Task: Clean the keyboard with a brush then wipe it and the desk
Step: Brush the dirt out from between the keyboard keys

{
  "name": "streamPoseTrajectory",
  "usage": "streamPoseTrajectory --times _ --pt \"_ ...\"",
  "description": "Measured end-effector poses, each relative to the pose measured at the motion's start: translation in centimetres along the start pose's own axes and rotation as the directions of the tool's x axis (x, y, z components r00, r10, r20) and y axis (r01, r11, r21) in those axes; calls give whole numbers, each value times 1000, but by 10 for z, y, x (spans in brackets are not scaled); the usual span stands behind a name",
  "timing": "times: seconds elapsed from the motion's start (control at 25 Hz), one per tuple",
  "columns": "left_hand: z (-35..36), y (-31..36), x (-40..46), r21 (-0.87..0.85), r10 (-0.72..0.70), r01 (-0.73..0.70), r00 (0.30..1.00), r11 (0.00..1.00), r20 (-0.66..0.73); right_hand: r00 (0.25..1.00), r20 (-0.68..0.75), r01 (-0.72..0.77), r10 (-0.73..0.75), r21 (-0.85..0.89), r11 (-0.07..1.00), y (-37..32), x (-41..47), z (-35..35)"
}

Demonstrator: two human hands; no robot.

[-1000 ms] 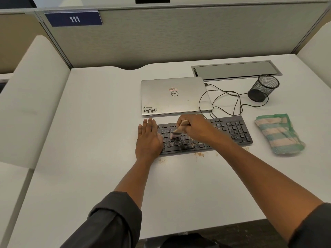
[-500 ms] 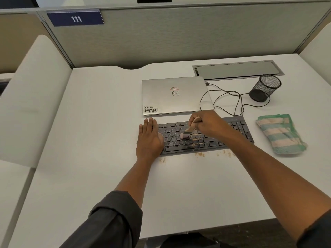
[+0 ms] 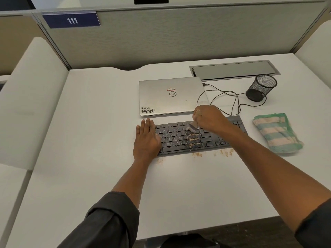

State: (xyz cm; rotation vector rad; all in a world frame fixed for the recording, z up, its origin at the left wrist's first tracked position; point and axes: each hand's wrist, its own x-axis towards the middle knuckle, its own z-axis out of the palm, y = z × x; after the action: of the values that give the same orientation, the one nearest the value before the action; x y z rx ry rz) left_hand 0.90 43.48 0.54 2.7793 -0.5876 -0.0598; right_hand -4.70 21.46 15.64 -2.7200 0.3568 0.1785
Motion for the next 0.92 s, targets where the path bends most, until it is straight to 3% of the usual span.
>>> streamPoseTrajectory --times 0.12,0.24,0.32,0.48,0.72,0.92 --pt "1 0 0 7 2 -2 1000 1000 2 1000 18 20 -20 -28 999 4 3 -11" --pt "1 -1 1 5 1 -1 1000 1000 -12 998 -62 -7 18 171 985 5 8 -8" --pt "2 -2 1 6 -2 2 1000 1000 -10 1000 5 -22 22 240 970 6 10 0" --pt "2 -1 0 12 10 -10 1000 1000 -21 989 123 59 -76 137 989 10 14 -3" --pt "2 -1 1 17 12 -12 1000 1000 -22 991 120 55 -64 75 996 14 18 -14" --pt "4 -2 1 21 18 -17 999 1000 -37 956 207 191 -207 98 977 9 8 -4"
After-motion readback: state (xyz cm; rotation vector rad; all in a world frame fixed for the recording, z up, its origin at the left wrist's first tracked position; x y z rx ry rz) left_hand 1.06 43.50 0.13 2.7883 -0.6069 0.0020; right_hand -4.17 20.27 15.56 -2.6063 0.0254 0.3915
